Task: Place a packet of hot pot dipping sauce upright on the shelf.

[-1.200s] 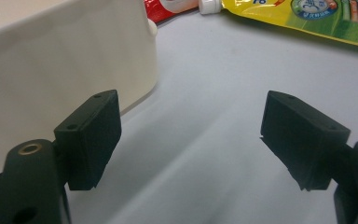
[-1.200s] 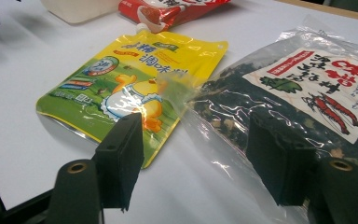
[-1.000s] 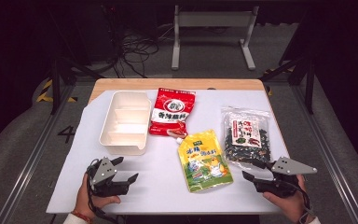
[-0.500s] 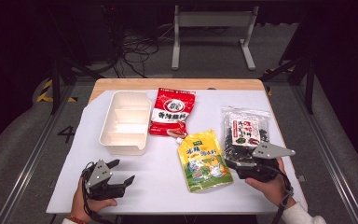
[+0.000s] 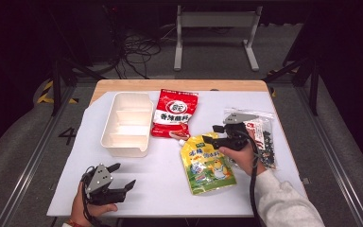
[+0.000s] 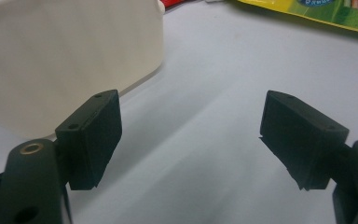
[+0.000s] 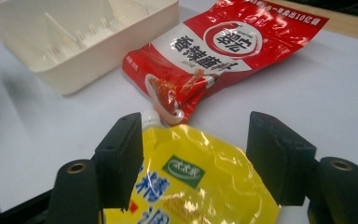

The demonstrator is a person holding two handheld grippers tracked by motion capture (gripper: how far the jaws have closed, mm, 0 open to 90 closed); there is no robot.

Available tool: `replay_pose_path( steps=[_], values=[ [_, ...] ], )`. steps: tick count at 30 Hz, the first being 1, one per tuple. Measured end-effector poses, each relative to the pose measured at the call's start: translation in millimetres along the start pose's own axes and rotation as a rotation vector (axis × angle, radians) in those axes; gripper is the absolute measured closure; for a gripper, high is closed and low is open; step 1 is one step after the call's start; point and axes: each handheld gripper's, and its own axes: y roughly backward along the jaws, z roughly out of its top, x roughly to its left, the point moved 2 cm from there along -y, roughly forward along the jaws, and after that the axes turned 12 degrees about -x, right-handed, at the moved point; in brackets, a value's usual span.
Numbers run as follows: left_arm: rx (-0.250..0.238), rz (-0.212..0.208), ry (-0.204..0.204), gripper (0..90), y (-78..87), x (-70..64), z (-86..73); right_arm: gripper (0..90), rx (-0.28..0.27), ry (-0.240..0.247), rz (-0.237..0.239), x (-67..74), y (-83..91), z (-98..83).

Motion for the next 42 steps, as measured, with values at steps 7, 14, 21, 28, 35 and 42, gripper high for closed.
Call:
replay_pose_path(
  steps=[7, 14, 21, 28, 35, 42],
  values=[
    [-0.007, 0.004, -0.006, 21.4, 4.2, -0.5, -0.5, 36.9, 0.015, -0.106, -0.042, -25.2, -39.3, 10.7],
    [0.001, 0.012, 0.002, 21.4, 5.7, 0.5, -2.0, 36.3, 0.062, -0.147, -0.037, -30.0, -74.5, 13.6],
    [0.007, 0.016, -0.001, 21.3, 10.7, -1.5, -5.3, 32.7, 0.144, -0.209, -0.051, -36.7, -113.4, 9.0],
    [0.011, 0.022, -0.005, 21.3, 16.4, -2.3, -8.4, 28.2, 0.153, -0.243, -0.100, -47.1, -131.7, 4.8],
    [0.012, 0.024, 0.011, 21.3, 19.3, -2.1, -10.6, 29.3, 0.145, -0.301, -0.082, -53.5, -146.8, 7.7],
    [0.017, 0.017, 0.015, 21.3, 17.9, -1.9, -11.7, 50.8, 0.165, -0.275, -0.101, -56.0, -148.5, 9.1]
  ],
)
